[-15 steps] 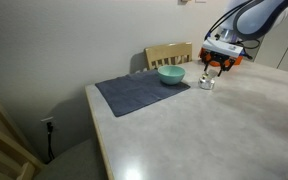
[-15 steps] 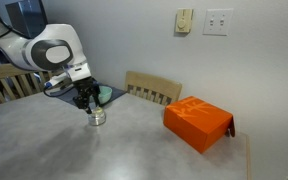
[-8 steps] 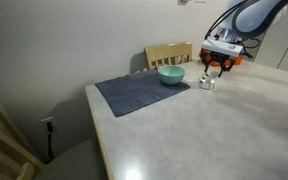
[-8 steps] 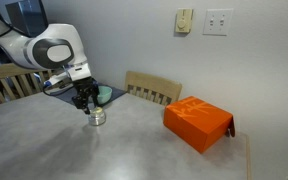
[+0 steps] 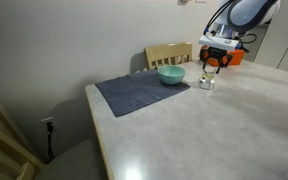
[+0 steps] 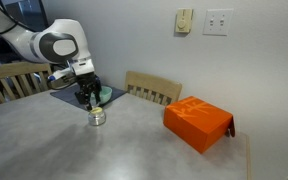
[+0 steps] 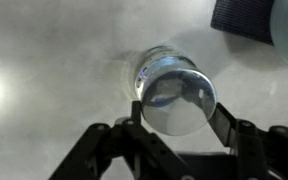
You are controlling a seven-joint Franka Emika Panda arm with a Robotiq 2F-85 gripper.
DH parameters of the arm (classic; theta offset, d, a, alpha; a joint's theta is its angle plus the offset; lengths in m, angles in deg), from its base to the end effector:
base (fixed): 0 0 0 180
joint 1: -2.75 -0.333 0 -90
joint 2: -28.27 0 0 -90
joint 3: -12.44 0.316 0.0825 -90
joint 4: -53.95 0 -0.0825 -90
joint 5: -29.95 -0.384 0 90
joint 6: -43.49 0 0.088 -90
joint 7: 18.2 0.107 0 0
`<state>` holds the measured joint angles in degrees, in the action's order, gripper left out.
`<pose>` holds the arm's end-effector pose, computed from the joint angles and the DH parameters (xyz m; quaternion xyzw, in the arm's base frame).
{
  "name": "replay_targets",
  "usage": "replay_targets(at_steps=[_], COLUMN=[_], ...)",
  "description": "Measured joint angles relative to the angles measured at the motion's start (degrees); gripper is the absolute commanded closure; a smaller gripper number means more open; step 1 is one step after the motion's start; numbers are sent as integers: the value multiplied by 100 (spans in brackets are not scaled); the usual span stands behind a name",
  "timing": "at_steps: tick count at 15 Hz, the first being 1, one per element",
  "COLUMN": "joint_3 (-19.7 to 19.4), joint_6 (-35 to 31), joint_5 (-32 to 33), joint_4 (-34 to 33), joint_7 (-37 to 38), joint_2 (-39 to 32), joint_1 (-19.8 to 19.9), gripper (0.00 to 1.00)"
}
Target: Put the lid on the silver object, remove it, then put it back again.
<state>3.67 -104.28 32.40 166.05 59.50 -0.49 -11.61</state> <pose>0.6280 0.0666 0.2323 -0.8226 0.5631 -0.0790 0.0052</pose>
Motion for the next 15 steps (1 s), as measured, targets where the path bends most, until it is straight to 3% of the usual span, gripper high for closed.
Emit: replay_targets(at_steps=[8, 15], joint_3=[264, 283], joint_6=[358, 618], joint_5=[-310, -361], joint_4=[-552, -953], joint_7=[-249, -299], joint_2=[-502, -806], joint_1=[377, 405], gripper=[56, 56])
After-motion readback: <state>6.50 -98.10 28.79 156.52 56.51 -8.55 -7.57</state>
